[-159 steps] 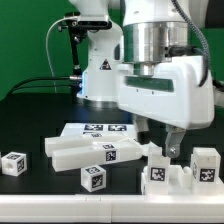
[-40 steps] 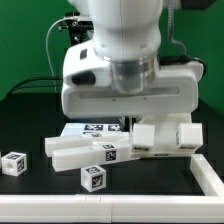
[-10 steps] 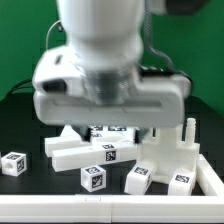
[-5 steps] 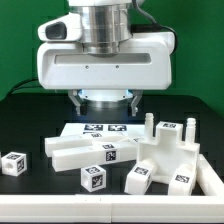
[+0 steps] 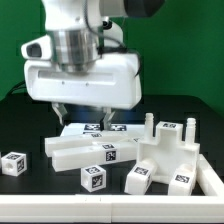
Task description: Assemble chair
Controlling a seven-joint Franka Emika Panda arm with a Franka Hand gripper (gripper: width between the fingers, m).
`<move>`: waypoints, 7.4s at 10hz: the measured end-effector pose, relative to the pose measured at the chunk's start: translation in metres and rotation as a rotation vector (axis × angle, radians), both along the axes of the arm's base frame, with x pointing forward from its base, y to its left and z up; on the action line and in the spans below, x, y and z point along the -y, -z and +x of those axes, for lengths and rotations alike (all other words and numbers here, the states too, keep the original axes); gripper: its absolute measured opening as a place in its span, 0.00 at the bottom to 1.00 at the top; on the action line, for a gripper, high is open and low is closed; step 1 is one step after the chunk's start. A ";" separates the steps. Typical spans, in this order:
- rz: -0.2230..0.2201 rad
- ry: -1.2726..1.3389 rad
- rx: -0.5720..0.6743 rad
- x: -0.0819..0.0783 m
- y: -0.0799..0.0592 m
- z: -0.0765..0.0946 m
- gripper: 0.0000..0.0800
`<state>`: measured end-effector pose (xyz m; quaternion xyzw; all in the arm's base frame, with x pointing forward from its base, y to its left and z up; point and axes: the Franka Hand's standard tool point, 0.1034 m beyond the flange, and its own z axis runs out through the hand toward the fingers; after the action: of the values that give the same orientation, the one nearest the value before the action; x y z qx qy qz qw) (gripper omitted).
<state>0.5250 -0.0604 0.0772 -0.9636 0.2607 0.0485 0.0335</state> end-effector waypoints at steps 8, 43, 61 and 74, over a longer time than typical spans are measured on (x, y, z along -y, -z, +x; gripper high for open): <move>-0.045 0.162 -0.011 0.001 0.056 -0.029 0.81; -0.297 -0.336 0.381 -0.009 0.053 -0.080 0.81; -0.136 -0.511 0.232 -0.015 0.049 -0.095 0.81; -0.220 -0.569 0.390 -0.003 0.047 -0.097 0.81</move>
Offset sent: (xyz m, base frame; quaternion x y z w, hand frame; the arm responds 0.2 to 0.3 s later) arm 0.0000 0.0000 0.0000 0.0000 0.0000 0.0000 1.0000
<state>0.4284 -0.0573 0.0307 -0.9866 -0.0255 -0.1571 -0.0362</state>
